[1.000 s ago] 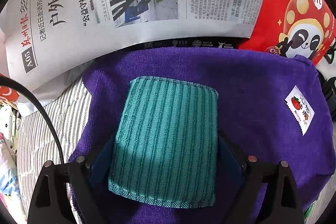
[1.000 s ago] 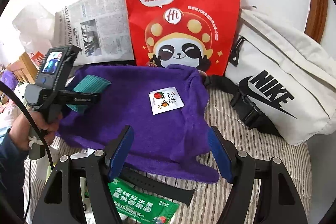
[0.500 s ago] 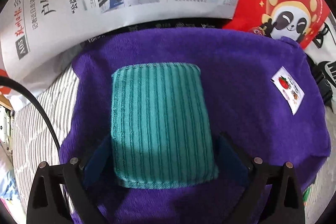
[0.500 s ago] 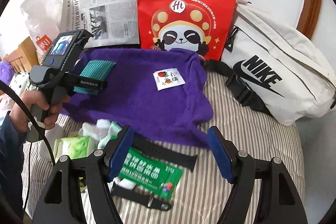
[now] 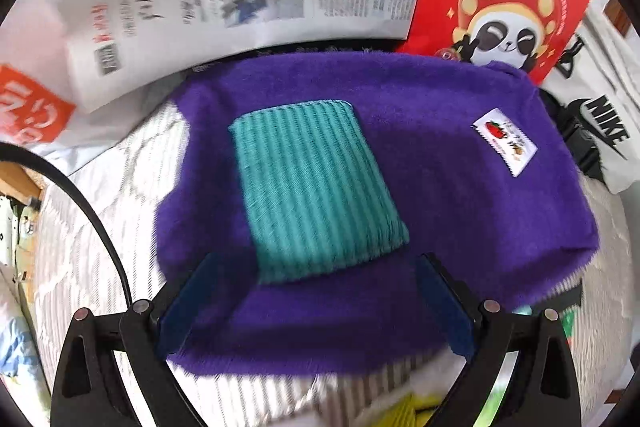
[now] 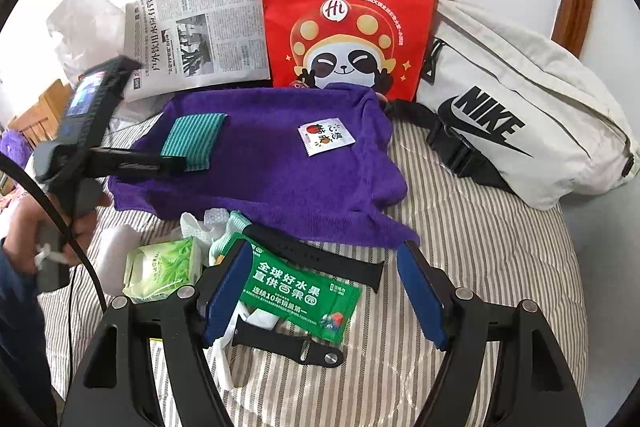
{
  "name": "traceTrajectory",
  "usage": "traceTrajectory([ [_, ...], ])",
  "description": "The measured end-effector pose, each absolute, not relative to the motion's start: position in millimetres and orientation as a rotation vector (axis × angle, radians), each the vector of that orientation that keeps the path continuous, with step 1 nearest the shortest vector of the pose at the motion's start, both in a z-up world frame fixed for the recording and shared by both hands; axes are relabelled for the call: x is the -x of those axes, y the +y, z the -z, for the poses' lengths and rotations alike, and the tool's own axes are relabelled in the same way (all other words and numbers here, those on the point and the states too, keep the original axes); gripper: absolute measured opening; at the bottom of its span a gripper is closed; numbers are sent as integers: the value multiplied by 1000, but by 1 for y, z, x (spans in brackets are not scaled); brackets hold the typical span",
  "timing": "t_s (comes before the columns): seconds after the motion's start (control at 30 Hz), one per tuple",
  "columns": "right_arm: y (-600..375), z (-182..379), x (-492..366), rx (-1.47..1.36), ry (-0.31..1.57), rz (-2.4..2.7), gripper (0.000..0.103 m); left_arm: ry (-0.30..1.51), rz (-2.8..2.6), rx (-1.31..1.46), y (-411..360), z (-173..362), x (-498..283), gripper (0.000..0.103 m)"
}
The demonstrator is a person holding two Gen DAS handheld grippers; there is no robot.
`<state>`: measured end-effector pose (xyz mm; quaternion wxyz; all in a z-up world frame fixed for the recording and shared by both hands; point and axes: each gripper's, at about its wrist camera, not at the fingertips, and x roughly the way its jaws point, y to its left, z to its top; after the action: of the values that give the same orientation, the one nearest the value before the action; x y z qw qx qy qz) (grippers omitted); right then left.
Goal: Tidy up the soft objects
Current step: 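Lower the teal cloth onto the purple towel and open the left gripper, then grasp the white sponge block with the left gripper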
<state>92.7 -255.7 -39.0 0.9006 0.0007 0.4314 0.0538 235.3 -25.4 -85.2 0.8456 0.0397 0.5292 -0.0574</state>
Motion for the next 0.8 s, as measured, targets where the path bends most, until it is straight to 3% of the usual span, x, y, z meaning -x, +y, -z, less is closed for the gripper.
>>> traceTrajectory([
  [0.23,-258,37,-90,1,893,-88,74,1114,79,-47,14,70,-179,100],
  [0.57,-252,40,-90,32,912,-71,74,1214,38,-23,19,115,-131,100],
  [0.8,-244,41,-87,60,916,-79,74,1180,91,-9,24,106,-106,102],
])
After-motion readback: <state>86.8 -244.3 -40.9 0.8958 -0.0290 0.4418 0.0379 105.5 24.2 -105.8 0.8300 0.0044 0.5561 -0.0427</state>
